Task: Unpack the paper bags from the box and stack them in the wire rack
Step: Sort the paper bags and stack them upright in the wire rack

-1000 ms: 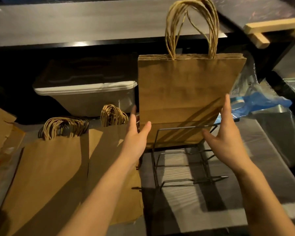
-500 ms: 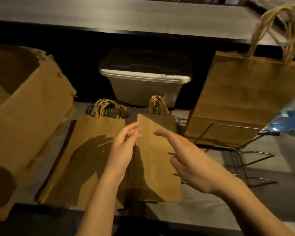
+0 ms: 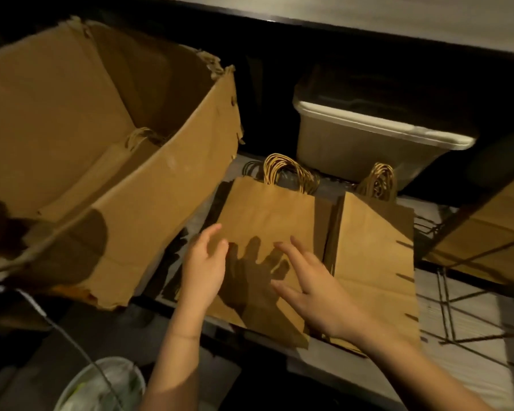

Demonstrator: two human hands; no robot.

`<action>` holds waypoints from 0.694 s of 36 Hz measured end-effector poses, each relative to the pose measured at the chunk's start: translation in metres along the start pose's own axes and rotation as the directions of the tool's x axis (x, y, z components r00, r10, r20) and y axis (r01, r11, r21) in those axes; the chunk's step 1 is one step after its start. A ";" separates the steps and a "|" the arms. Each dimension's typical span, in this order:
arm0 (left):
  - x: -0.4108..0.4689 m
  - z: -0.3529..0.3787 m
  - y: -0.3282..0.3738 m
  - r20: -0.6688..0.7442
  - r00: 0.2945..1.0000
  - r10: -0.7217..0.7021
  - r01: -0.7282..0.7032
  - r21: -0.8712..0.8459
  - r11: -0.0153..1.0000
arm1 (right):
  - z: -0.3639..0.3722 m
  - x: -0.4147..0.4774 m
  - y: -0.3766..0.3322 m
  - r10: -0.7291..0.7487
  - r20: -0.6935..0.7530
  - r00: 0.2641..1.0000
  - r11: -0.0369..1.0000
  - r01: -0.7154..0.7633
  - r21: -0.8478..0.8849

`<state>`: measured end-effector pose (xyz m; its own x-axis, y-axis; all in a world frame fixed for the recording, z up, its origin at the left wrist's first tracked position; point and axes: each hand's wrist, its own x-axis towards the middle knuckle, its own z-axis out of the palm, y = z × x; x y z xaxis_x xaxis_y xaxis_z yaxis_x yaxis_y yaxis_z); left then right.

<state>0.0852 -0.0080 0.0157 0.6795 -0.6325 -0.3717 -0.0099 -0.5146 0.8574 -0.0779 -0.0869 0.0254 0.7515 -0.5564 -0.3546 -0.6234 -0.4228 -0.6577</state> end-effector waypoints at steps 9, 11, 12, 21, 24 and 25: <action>0.011 -0.003 -0.025 0.048 0.977 -0.207 0.187 0.270 0.944 | 0.022 0.008 0.003 0.198 0.142 0.970 0.973 -0.212 0.090; 0.014 -0.002 -0.025 0.022 0.978 -0.207 0.195 0.259 0.946 | 0.025 0.008 0.002 0.191 0.141 0.972 0.975 -0.204 0.089; 0.015 -0.001 -0.024 0.014 0.978 -0.210 0.199 0.252 0.947 | 0.027 0.008 0.002 0.189 0.142 0.972 0.976 -0.202 0.079; 0.015 0.003 -0.012 -0.038 0.987 -0.154 0.158 0.312 0.937 | 0.034 0.010 0.008 0.159 0.155 0.975 0.987 -0.161 -0.004; 0.013 0.005 -0.008 -0.081 0.991 -0.111 0.131 0.310 0.942 | 0.035 0.011 0.011 0.152 0.162 0.975 0.988 -0.151 -0.020; 0.012 0.005 -0.007 -0.094 0.991 -0.094 0.118 0.304 0.945 | 0.036 0.011 0.012 0.150 0.166 0.975 0.989 -0.148 -0.025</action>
<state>0.0897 -0.0146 0.0037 0.7435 -0.5241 -0.4154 -0.1521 -0.7375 0.6580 -0.0695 -0.0721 -0.0100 0.6747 -0.4868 -0.5548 -0.7330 -0.3532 -0.5813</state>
